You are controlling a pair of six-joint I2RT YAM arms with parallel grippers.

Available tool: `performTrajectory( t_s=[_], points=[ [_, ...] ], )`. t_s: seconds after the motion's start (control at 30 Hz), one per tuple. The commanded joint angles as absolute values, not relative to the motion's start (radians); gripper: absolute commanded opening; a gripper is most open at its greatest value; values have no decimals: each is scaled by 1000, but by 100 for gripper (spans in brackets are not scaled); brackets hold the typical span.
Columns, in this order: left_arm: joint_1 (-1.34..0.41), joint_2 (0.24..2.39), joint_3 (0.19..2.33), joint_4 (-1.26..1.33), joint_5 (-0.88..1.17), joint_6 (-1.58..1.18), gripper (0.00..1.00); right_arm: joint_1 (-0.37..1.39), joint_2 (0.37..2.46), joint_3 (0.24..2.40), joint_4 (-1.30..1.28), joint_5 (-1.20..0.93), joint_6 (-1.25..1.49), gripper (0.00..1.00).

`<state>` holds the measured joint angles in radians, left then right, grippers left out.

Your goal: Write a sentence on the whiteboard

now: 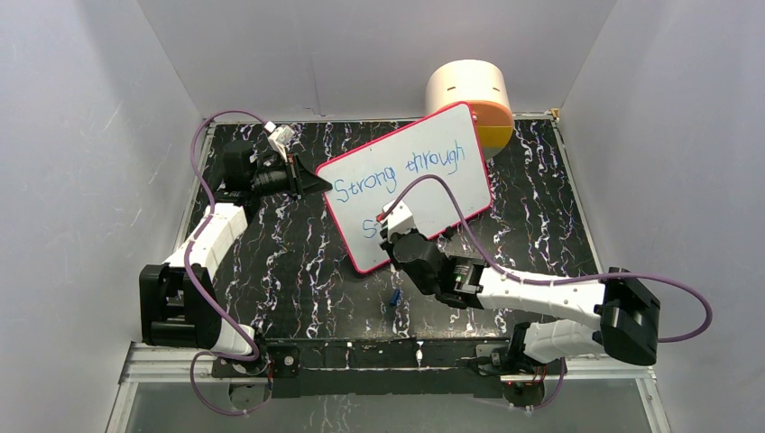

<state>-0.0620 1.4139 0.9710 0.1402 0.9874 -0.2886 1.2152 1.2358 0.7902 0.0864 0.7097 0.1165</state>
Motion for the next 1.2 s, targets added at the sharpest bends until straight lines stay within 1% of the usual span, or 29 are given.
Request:
performTrajectory(
  t_s=[0.0, 1.17],
  points=[
    [-57, 1401, 978, 72, 944, -258, 0, 1210, 1259, 822, 147, 714, 98, 0],
    [-57, 1403, 978, 72, 951, -259, 0, 1200, 1293, 843, 199, 750, 77, 0]
  ],
)
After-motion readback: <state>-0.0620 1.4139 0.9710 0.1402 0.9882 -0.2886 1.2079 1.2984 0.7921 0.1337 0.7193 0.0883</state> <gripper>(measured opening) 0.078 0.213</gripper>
